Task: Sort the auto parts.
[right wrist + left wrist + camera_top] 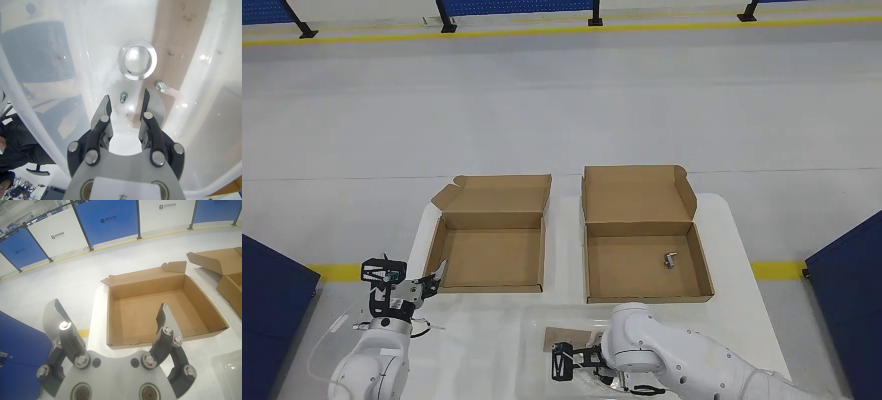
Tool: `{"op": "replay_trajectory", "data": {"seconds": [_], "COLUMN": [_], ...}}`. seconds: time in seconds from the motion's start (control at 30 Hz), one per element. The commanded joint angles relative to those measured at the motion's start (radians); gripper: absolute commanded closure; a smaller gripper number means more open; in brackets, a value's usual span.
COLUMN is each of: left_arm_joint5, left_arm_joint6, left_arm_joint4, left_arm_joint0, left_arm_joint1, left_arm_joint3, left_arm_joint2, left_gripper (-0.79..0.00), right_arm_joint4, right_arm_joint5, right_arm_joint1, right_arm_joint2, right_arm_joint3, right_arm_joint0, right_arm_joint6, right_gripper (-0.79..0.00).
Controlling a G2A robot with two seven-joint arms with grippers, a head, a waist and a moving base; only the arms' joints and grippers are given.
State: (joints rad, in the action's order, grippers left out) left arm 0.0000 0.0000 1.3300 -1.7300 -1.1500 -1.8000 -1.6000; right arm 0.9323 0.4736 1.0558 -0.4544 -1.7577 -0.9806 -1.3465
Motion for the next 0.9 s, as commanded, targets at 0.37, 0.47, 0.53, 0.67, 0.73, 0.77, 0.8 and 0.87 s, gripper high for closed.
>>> {"op": "replay_trajectory", "data": {"seconds": [0.37,0.47,0.53,0.67,0.73,0.77,0.8,0.87], "left_arm_joint5": [0.000,0.000,0.000,0.000,0.000,0.000,0.000,0.000], "left_arm_joint6": [0.000,0.000,0.000,0.000,0.000,0.000,0.000,0.000], "left_arm_joint4": [0.000,0.000,0.000,0.000,0.000,0.000,0.000,0.000], "left_arm_joint0": [0.000,0.000,0.000,0.000,0.000,0.000,0.000,0.000], "left_arm_joint1": [0.000,0.000,0.000,0.000,0.000,0.000,0.000,0.000], "left_arm_joint3": [0.000,0.000,0.000,0.000,0.000,0.000,0.000,0.000], "left_arm_joint2": [0.000,0.000,0.000,0.000,0.000,0.000,0.000,0.000], "left_gripper": [-0.785,-0.785,-0.785,-0.785,-0.785,-0.785,-0.785,-0.785], "right_arm_joint4": [-0.011,-0.011,-0.013,-0.023,-0.026,-0.028,-0.030,-0.032], "right_arm_joint5": [-0.014,-0.015,-0.016,-0.010,-0.006,-0.004,-0.003,0.000], "right_arm_joint1": [-0.010,-0.012,-0.014,-0.014,-0.014,-0.013,-0.013,-0.012], "right_arm_joint2": [0.012,0.014,0.018,0.023,0.024,0.024,0.024,0.025], "right_arm_joint3": [-0.015,-0.018,-0.017,-0.004,0.002,0.005,0.008,0.012], "right_arm_joint0": [0.006,0.005,0.006,0.008,0.010,0.011,0.011,0.013], "right_arm_joint6": [-0.014,-0.015,-0.016,-0.010,-0.006,-0.004,-0.003,0.000], "right_gripper": [-0.289,-0.289,-0.289,-0.274,-0.237,-0.225,-0.203,-0.182]}}
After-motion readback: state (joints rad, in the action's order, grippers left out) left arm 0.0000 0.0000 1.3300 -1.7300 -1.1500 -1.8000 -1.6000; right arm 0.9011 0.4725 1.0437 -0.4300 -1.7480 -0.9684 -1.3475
